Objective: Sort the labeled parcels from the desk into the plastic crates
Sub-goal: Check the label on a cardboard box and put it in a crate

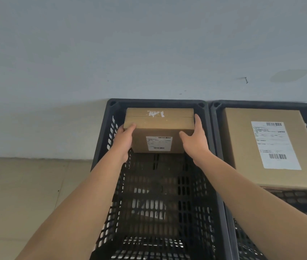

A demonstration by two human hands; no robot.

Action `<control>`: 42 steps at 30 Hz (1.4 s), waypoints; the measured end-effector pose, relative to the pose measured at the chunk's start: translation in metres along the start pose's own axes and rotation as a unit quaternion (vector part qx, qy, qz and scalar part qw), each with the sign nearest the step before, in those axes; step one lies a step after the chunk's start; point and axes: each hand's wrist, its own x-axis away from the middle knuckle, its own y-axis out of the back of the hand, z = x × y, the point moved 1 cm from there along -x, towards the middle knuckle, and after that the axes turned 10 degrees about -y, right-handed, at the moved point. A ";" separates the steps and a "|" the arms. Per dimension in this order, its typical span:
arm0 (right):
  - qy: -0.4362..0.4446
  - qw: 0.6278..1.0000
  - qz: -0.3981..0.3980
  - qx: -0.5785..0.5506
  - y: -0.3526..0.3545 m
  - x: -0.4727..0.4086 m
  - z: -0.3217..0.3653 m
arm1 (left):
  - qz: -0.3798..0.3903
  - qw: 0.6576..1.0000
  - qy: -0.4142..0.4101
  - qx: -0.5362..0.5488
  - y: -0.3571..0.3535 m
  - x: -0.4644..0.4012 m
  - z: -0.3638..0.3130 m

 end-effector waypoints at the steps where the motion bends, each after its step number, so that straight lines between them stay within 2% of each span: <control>1: 0.006 1.000 0.000 0.001 -0.001 0.002 -0.002 | -0.004 1.000 0.001 0.003 0.000 -0.001 0.001; 14: -0.021 0.999 0.028 -0.036 -0.011 0.036 -0.018 | -0.031 0.997 0.031 0.057 0.005 0.016 0.003; 20: -0.063 0.992 0.053 -0.095 0.003 0.082 -0.021 | -0.016 0.993 0.057 0.100 0.008 0.084 -0.006; 25: -0.070 0.987 0.048 -0.136 0.030 0.132 -0.030 | 0.020 0.998 0.041 0.039 0.015 0.155 -0.016; 31: -0.060 0.980 -0.003 -0.189 0.069 0.188 -0.055 | 0.132 0.990 -0.030 -0.030 0.010 0.208 -0.035; 36: -0.094 0.969 -0.080 -0.212 0.107 0.243 -0.093 | 0.225 0.972 -0.059 -0.045 -0.022 0.252 -0.036; 39: -0.115 0.949 -0.158 -0.248 0.141 0.268 -0.122 | 0.281 0.955 -0.068 -0.063 -0.058 0.279 -0.031; 42: -0.127 0.912 -0.228 -0.317 0.183 0.297 -0.151 | 0.352 0.929 -0.073 -0.086 -0.097 0.316 -0.024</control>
